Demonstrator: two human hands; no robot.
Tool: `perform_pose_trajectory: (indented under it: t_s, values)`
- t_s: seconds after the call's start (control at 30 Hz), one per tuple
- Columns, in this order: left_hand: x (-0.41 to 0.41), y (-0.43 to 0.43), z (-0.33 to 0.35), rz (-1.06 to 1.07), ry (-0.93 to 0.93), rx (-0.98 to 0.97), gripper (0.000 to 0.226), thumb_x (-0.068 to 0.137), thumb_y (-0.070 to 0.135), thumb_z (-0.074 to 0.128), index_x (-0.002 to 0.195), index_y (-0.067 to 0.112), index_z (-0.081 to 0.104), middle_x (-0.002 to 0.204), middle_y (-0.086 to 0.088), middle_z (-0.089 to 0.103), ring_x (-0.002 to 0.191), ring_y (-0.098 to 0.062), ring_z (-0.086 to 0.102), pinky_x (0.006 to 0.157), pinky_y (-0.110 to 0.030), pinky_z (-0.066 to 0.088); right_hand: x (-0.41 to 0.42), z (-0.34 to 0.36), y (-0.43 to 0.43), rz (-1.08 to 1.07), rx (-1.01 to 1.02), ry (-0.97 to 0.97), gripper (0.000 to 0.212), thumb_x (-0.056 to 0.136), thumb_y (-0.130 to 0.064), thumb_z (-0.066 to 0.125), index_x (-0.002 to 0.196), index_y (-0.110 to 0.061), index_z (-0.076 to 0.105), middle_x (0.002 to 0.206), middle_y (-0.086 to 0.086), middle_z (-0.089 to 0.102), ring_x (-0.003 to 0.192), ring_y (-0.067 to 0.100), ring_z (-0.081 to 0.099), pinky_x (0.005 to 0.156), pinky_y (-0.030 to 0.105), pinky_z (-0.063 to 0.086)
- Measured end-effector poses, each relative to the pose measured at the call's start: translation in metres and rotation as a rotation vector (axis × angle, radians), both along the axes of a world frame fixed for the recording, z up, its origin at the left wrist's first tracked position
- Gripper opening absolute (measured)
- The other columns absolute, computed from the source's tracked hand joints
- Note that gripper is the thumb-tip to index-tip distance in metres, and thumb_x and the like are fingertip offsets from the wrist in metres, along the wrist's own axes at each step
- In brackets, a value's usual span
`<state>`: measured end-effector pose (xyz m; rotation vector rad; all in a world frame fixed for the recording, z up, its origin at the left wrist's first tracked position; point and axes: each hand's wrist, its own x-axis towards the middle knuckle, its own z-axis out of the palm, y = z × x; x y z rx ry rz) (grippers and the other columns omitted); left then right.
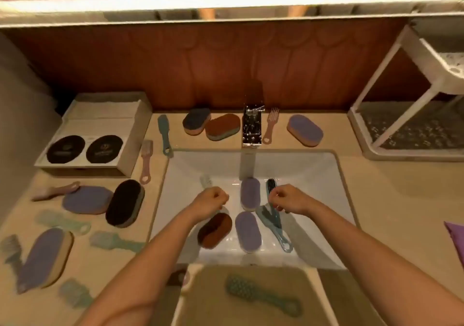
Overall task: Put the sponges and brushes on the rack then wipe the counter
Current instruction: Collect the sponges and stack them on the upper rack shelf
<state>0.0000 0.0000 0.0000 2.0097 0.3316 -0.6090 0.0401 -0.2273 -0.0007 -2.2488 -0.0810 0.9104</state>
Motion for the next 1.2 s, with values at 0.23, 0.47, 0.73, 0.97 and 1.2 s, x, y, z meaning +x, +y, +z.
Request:
perform_pose_trajectory:
  t_s: [0.23,0.47,0.73,0.97,1.2]
  values:
    - [-0.027,0.031,-0.078,-0.037,0.193,0.316,0.031,0.09,0.026,0.054,0.116,0.008,0.05,0.115,-0.011,0.056,0.102,-0.027,0.057,0.086,-0.035,0.05,-0.04,-0.076,0.025,0.0,-0.238,0.112,0.013,0.088,-0.019,0.058,0.096,-0.009,0.052,0.099,0.01,0.055,0.084,0.02,0.05,0.062,0.022,0.038]
    - [-0.035,0.04,-0.106,-0.051,0.206,0.259,0.06,0.088,0.025,0.059,0.137,0.007,0.03,0.13,-0.015,0.049,0.113,-0.029,0.053,0.097,-0.039,0.045,-0.05,-0.103,0.062,-0.077,-0.288,0.131,0.044,0.089,-0.031,0.059,0.123,-0.005,0.048,0.119,0.014,0.058,0.111,0.027,0.056,0.086,0.028,0.045]
    - [-0.035,0.035,-0.118,-0.218,0.319,0.441,0.06,0.081,0.037,0.067,0.123,0.005,0.038,0.123,-0.015,0.051,0.112,-0.029,0.052,0.092,-0.037,0.047,-0.057,-0.114,0.085,-0.162,-0.4,0.138,0.068,0.083,-0.037,0.066,0.134,-0.006,0.033,0.127,0.013,0.053,0.117,0.027,0.053,0.096,0.034,0.046]
    - [-0.038,0.034,-0.115,-0.135,0.338,0.312,0.054,0.079,0.038,0.07,0.114,0.006,0.043,0.12,-0.015,0.052,0.108,-0.029,0.053,0.088,-0.034,0.046,-0.062,-0.107,0.093,-0.388,-0.251,0.175,0.069,0.075,-0.032,0.074,0.128,-0.006,0.037,0.123,0.014,0.055,0.11,0.03,0.055,0.088,0.037,0.046]
    - [-0.04,0.035,-0.08,0.034,0.368,-0.028,0.041,0.083,0.023,0.068,0.109,0.007,0.04,0.106,-0.01,0.051,0.094,-0.022,0.053,0.075,-0.035,0.05,-0.065,-0.07,0.096,-0.434,-0.017,0.217,0.047,0.081,-0.024,0.066,0.118,-0.009,0.041,0.108,0.008,0.051,0.093,0.02,0.049,0.065,0.027,0.041]
